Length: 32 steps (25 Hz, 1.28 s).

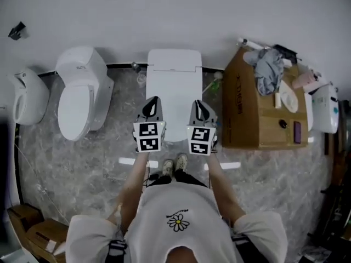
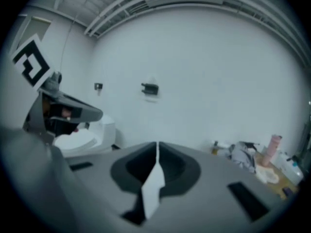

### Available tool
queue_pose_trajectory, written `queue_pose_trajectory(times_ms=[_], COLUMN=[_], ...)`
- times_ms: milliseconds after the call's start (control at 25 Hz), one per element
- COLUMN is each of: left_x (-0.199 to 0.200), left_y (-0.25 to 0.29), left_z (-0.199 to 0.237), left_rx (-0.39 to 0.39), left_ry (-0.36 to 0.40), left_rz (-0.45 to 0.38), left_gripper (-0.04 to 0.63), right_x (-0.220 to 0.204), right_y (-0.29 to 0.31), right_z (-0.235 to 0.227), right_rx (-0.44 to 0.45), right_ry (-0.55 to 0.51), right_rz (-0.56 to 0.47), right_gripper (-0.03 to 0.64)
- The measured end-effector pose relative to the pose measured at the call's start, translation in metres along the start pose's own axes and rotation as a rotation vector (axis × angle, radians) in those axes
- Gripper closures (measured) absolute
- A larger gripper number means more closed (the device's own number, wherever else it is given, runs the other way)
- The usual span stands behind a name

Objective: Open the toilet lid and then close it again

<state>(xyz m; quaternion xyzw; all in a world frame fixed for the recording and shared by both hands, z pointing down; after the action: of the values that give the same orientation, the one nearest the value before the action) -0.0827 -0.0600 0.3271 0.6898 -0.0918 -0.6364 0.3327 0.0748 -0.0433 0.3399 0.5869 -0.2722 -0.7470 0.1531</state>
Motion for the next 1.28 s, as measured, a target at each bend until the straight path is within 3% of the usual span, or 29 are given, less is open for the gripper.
queue_pose_trajectory(times_ms=[240, 440, 760, 1280], left_x=[0.071, 0.084, 0.097, 0.091], left_y=[-0.085, -0.118, -0.131, -0.131], left_z=[-0.016, -0.018, -0.026, -0.026], left_rx=[0.029, 0.074, 0.093, 0.097], left_ry=[-0.014, 0.044, 0.082, 0.082], left_rz=[-0.231, -0.325, -0.386, -0.372], left_gripper=[0.571, 0.571, 0.571, 0.571], right_x=[0.059, 0.071, 0.068, 0.066], right_y=[-0.074, -0.111, -0.119, -0.124], right_z=[-0.014, -0.019, -0.025, -0.025], right_rx=[-0.012, -0.017, -0.026, -0.029], right_ry=[0.026, 0.042, 0.048, 0.035], right_rz=[-0.184, -0.272, -0.274, -0.274], right_gripper=[0.583, 0.586, 0.588, 0.588])
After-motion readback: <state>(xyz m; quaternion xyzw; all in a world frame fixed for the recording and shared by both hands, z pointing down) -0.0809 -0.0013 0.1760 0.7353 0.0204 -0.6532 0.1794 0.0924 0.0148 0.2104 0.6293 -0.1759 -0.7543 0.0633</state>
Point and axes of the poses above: the fingertips, and each gripper's own axes: y forward along the fingers, z to its left, x out of its top, the point moved 2 cm from there along -y, backward along the fingers, and after that the axes turned 15 degrees about z, right-handed, at the moved point
